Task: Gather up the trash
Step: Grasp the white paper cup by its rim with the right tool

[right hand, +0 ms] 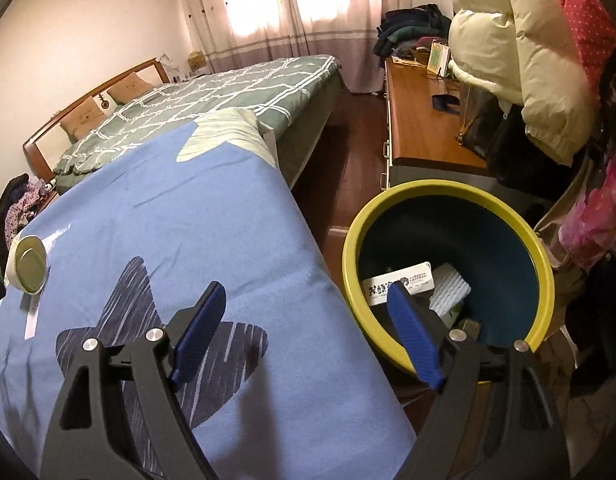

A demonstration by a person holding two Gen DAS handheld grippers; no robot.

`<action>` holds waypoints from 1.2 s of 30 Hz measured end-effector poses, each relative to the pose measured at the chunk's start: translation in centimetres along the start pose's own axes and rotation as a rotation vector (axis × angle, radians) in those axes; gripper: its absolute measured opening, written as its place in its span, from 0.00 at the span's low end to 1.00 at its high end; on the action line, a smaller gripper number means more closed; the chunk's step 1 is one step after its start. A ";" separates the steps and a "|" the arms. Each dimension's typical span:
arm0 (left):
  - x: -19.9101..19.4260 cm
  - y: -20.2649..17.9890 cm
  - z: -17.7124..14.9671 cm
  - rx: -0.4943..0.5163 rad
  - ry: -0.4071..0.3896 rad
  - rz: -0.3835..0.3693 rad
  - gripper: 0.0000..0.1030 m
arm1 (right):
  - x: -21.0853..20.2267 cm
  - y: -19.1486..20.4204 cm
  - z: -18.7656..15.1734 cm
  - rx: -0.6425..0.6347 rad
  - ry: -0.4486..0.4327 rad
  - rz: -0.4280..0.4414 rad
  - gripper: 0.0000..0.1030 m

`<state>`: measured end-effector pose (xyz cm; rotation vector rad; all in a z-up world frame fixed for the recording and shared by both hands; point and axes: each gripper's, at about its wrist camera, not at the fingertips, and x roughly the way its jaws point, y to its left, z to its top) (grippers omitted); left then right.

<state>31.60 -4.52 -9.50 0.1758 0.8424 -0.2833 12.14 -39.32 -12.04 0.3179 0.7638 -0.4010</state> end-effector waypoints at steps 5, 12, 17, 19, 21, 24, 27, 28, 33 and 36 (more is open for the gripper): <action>0.6 1.0 0.2 -0.011 -0.008 0.021 0.95 | -0.1 3.6 0.5 -0.087 0.003 0.123 0.76; -2.2 4.4 -0.3 -0.093 -0.070 0.098 0.95 | 0.7 14.0 1.2 -0.366 0.048 0.315 0.66; -5.0 7.7 -0.7 -0.212 -0.186 0.193 0.95 | 1.1 20.9 1.3 -0.563 0.060 0.462 0.59; -5.6 8.9 -1.1 -0.261 -0.224 0.208 0.95 | 1.5 23.5 1.2 -0.642 0.057 0.495 0.56; -5.8 9.8 -1.6 -0.295 -0.240 0.209 0.95 | 2.1 25.3 1.2 -0.698 0.058 0.524 0.55; -5.7 10.7 -2.1 -0.325 -0.245 0.201 0.95 | 3.3 27.6 1.0 -0.769 0.076 0.566 0.53; -5.6 11.4 -2.6 -0.353 -0.251 0.192 0.95 | 4.1 29.1 0.9 -0.820 0.086 0.584 0.53; -5.6 11.5 -2.7 -0.361 -0.252 0.189 0.95 | 4.4 29.4 0.9 -0.831 0.084 0.589 0.53; -5.2 11.5 -2.9 -0.367 -0.253 0.178 0.95 | 5.2 30.9 1.6 -0.873 0.095 0.648 0.53; -5.0 11.4 -2.9 -0.362 -0.255 0.176 0.95 | 5.4 31.5 1.8 -0.900 0.108 0.682 0.53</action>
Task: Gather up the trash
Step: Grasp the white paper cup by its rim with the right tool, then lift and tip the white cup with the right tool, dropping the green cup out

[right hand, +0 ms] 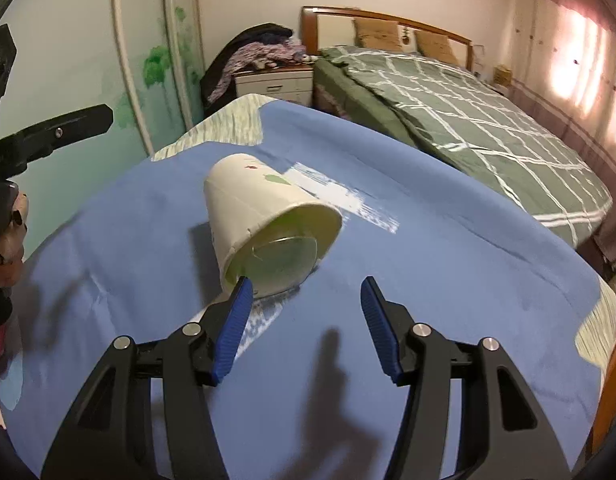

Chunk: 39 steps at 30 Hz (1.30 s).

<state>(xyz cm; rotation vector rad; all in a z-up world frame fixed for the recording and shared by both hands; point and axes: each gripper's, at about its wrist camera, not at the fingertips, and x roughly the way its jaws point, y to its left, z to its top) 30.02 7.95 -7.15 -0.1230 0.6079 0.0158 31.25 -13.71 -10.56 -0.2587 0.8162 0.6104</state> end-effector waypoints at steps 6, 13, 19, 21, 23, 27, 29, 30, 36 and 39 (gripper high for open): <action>0.2 0.2 0.0 -0.009 0.001 0.007 0.95 | 0.5 0.3 0.2 -0.003 0.001 0.060 0.53; -0.2 0.3 0.1 -0.006 -0.027 0.028 0.95 | 0.3 0.2 0.1 0.024 -0.013 0.116 0.53; -0.4 0.4 0.1 -0.018 -0.027 0.022 0.95 | 0.7 0.4 0.3 0.013 -0.005 0.105 0.53; -0.4 0.3 0.0 -0.014 -0.027 0.020 0.95 | 1.0 0.6 0.5 0.010 -0.003 0.114 0.53; -0.4 0.2 0.0 -0.011 -0.027 0.018 0.95 | 1.2 0.8 0.6 0.005 -0.004 0.117 0.53; -0.6 0.0 -0.1 -0.004 -0.027 0.016 0.95 | 1.7 1.2 1.3 0.013 -0.008 0.138 0.53; -0.6 0.0 -0.1 -0.002 -0.027 0.016 0.95 | 1.9 1.7 1.8 0.012 -0.012 0.149 0.53; -0.6 0.0 -0.1 -0.004 -0.028 0.017 0.95 | 1.9 1.9 2.0 0.009 -0.016 0.150 0.53; -0.8 0.0 -0.1 -0.005 -0.033 0.007 0.95 | 2.8 2.3 3.1 0.099 -0.013 0.154 0.48; -0.6 0.0 -0.2 0.002 -0.029 0.011 0.95 | 2.5 1.8 2.9 0.157 0.004 0.173 0.48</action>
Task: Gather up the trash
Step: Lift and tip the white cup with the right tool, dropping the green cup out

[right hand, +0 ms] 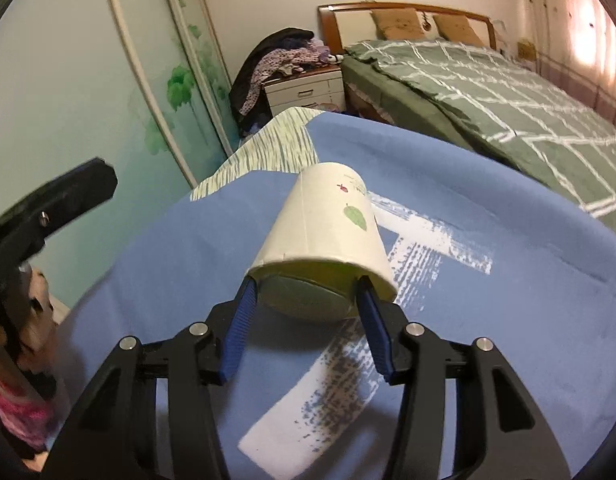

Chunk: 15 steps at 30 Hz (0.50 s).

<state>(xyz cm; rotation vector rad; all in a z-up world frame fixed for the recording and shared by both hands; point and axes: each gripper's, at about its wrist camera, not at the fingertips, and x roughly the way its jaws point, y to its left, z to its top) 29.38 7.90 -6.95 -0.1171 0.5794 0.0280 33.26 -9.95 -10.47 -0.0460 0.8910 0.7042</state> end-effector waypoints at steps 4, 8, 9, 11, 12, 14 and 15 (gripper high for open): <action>-0.1 -0.1 0.0 0.001 -0.001 -0.002 0.95 | -2.8 0.2 -1.2 0.028 0.013 0.018 0.48; -0.3 -0.5 0.0 0.012 -0.006 0.001 0.95 | -7.8 0.9 -4.3 0.024 -0.001 0.011 0.47; -0.3 -0.7 0.0 0.017 -0.007 -0.003 0.95 | -8.8 1.0 -5.2 0.032 0.001 -0.009 0.47; -0.4 -1.1 -0.1 0.027 -0.009 -0.001 0.95 | -11.1 0.9 -7.6 0.062 0.005 -0.009 0.47; -0.6 -1.6 -0.2 0.037 -0.014 -0.007 0.95 | -12.0 0.8 -8.5 0.082 0.005 -0.040 0.47; -1.0 -2.6 -0.4 0.058 -0.019 -0.021 0.95 | -14.2 0.8 -9.8 0.113 -0.021 -0.047 0.47; -1.4 -3.3 -0.6 0.067 -0.022 -0.033 0.95 | -15.5 0.7 -10.3 0.134 -0.044 0.005 0.47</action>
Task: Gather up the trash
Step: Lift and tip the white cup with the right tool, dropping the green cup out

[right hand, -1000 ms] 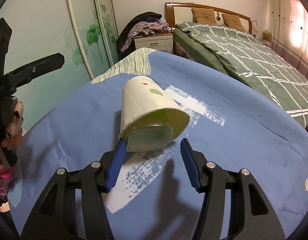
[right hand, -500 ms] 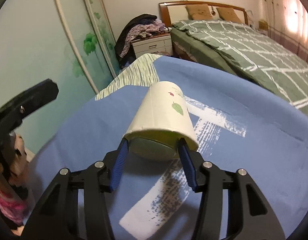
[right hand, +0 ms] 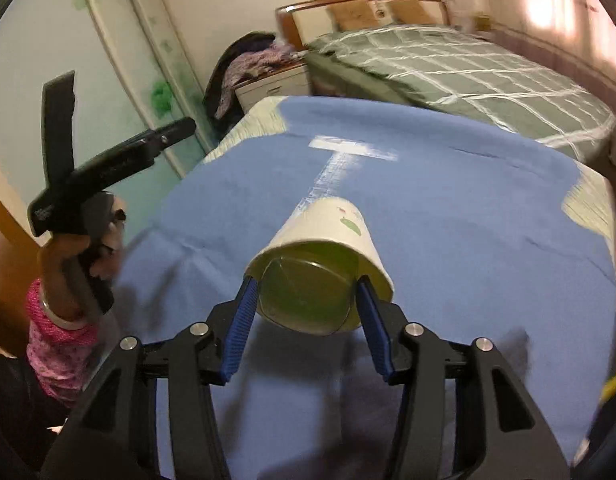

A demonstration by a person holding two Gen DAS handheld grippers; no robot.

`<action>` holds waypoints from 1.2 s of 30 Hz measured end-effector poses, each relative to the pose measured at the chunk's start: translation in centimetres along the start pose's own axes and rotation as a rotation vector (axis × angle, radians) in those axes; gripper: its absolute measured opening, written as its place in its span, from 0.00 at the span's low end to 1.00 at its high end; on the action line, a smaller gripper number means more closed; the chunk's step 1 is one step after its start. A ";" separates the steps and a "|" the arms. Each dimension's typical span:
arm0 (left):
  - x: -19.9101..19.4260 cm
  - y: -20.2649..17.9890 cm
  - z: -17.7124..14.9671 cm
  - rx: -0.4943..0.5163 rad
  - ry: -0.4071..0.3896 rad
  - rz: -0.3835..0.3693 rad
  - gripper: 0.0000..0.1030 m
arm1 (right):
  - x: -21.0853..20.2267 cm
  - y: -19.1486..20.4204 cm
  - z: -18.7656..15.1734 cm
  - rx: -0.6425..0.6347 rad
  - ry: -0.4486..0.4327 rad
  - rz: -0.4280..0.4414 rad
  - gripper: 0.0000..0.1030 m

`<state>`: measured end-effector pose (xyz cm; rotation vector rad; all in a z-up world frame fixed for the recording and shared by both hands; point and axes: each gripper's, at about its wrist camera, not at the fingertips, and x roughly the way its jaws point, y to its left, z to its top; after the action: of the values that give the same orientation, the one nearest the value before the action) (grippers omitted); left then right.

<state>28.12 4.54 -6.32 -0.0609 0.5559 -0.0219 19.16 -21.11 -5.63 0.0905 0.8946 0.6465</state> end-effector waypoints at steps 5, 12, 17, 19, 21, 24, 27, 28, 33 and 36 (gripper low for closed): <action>-2.9 -3.4 0.0 0.062 -0.052 -0.019 0.95 | -5.3 0.1 -0.5 0.009 -0.063 -0.090 0.00; -5.5 -4.4 0.1 0.046 -0.074 0.036 0.95 | -6.6 1.9 -1.3 -0.074 -0.118 -0.164 0.01; -6.4 -2.4 -0.3 -0.018 -0.024 0.038 0.95 | -3.3 2.7 -0.2 -0.104 -0.039 -0.085 0.46; -7.0 -1.3 -0.6 -0.022 -0.023 0.060 0.95 | -1.5 3.2 -0.4 -0.160 0.006 -0.017 0.60; -7.8 0.1 -0.8 -0.041 -0.024 0.069 0.95 | 0.1 3.8 -0.4 -0.221 0.057 -0.001 0.66; -9.0 2.4 -0.8 -0.090 -0.032 0.066 0.95 | 2.5 4.2 -0.7 -0.302 0.103 -0.028 0.78; -9.9 3.7 -0.8 -0.122 -0.041 0.061 0.95 | 4.3 3.6 -1.2 -0.321 0.101 -0.008 0.86; -10.1 3.9 -0.8 -0.127 -0.042 0.059 0.95 | 4.7 3.3 -1.5 -0.328 0.085 -0.015 0.88; -10.8 3.4 -0.8 -0.118 -0.057 0.035 0.95 | 6.8 1.9 -1.8 -0.283 0.102 0.031 0.88; -11.0 2.8 -0.7 -0.107 -0.063 0.022 0.95 | 6.8 1.1 -1.3 -0.237 0.130 0.086 0.59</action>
<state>18.42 7.70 -1.26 -0.1588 0.4948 0.0308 20.68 -16.62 -10.85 -0.1272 0.9363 0.8412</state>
